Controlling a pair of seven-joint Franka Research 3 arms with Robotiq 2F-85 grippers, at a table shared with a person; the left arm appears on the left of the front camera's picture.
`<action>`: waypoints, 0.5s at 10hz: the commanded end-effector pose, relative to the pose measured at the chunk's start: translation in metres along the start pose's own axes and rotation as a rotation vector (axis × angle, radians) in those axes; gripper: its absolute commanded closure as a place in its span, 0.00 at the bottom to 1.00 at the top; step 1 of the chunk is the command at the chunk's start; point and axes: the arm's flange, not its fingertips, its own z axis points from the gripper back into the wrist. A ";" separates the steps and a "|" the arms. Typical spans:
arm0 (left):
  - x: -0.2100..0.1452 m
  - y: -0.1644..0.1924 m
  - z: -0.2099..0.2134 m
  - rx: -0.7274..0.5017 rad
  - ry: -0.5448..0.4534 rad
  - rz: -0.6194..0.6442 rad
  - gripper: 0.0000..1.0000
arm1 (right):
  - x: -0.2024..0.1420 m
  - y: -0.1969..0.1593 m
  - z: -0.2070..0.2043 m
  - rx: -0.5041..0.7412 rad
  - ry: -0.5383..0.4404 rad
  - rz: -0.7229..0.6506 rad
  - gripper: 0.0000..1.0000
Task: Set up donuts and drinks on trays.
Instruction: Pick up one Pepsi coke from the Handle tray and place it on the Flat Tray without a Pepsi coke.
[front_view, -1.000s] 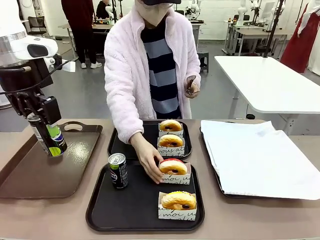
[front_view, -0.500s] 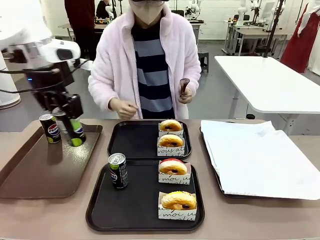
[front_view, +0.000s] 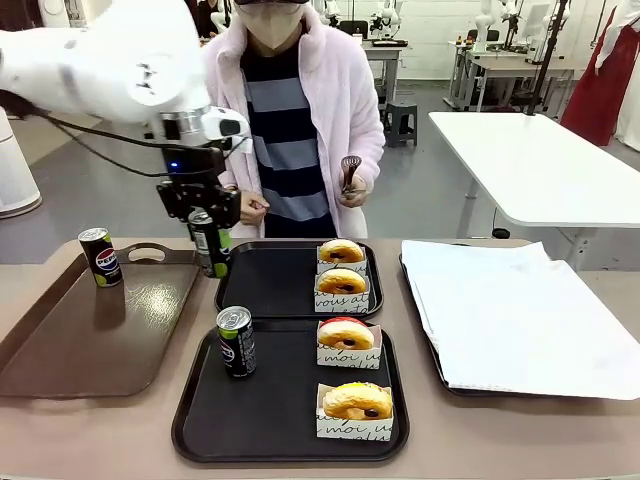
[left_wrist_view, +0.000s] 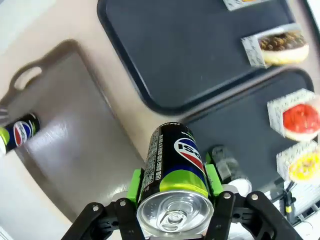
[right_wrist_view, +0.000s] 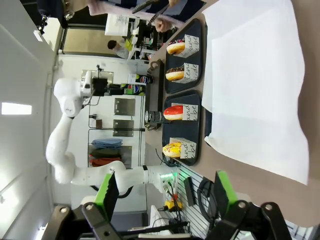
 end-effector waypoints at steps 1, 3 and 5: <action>0.034 -0.016 -0.005 0.051 0.011 0.027 0.42 | 0.001 -0.001 0.000 0.014 -0.004 0.007 0.00; 0.061 -0.024 -0.027 0.041 0.006 0.034 0.42 | 0.001 -0.001 0.000 0.014 -0.004 0.007 0.00; 0.082 -0.027 -0.041 0.006 0.013 0.040 0.42 | 0.001 -0.001 0.000 0.014 -0.004 0.007 0.00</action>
